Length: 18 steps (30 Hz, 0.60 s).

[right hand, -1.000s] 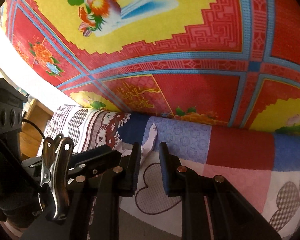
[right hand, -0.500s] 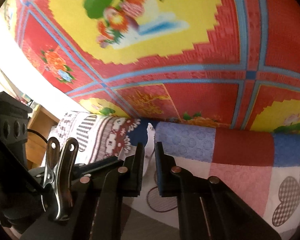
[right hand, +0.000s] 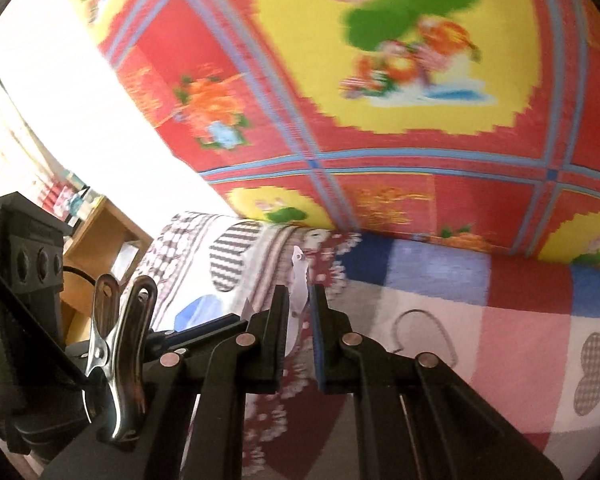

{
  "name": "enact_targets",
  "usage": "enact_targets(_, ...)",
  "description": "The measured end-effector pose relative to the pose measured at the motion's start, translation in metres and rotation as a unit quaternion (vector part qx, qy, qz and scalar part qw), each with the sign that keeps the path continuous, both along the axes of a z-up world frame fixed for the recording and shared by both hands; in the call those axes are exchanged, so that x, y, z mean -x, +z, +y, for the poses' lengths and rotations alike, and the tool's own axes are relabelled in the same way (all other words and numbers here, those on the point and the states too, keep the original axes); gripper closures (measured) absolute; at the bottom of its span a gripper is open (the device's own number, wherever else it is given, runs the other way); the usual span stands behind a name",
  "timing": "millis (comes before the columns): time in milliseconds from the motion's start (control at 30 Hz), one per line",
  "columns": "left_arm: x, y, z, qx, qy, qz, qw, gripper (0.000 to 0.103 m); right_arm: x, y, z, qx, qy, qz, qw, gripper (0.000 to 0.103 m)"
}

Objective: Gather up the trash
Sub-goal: 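Carry the white hook with the right gripper and drop it into the red bucket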

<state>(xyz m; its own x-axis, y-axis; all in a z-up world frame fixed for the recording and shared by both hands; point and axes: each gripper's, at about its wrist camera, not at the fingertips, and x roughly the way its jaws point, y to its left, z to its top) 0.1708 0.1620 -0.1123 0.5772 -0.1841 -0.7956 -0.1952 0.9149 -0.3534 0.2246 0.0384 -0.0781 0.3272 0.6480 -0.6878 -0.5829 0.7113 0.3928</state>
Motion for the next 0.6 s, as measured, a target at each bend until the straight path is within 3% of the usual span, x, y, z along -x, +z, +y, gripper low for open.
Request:
enact_targets(333,0.062,0.019,0.034,0.006,0.051,-0.02,0.9985,0.093,0.045,0.022,0.052,-0.003,0.054,-0.02,0.998,0.091)
enact_targets(600,0.114,0.037,0.085,0.009,0.098,-0.032,0.9946,0.093,0.086,0.032,0.114,-0.006,0.101,-0.031,0.994,0.091)
